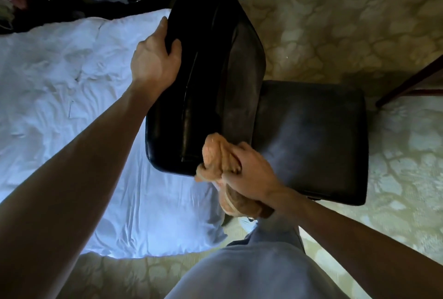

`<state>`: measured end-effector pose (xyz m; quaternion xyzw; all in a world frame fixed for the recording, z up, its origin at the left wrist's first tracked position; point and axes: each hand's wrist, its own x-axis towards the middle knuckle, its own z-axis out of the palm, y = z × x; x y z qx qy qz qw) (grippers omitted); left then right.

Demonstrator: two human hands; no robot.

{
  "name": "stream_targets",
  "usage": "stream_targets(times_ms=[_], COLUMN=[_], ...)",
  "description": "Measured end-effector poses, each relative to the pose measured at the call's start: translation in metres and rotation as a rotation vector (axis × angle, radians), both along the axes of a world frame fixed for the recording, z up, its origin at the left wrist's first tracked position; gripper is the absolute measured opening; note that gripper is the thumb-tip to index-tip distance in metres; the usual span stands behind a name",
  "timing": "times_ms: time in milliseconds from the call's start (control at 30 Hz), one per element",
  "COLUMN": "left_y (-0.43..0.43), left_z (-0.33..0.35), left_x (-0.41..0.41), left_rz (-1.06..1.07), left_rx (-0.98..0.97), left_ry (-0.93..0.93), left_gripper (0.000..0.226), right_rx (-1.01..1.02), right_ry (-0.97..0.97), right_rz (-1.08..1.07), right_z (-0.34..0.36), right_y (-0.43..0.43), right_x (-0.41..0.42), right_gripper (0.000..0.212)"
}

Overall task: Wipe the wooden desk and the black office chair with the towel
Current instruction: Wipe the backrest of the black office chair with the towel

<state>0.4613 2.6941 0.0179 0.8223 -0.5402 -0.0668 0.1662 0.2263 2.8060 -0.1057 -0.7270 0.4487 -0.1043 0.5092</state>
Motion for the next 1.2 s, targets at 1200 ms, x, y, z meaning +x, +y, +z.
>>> stream_targets(times_ms=[1200], left_y=[-0.096], left_z=[0.000], left_x=[-0.004], left_rz=[0.046], left_rx=[0.064], left_ry=[0.011], left_gripper=[0.044], right_rx=[0.025], right_ry=[-0.061], right_rz=[-0.465], right_z=[0.031], right_y=[-0.438], right_x=[0.072], right_gripper=[0.055])
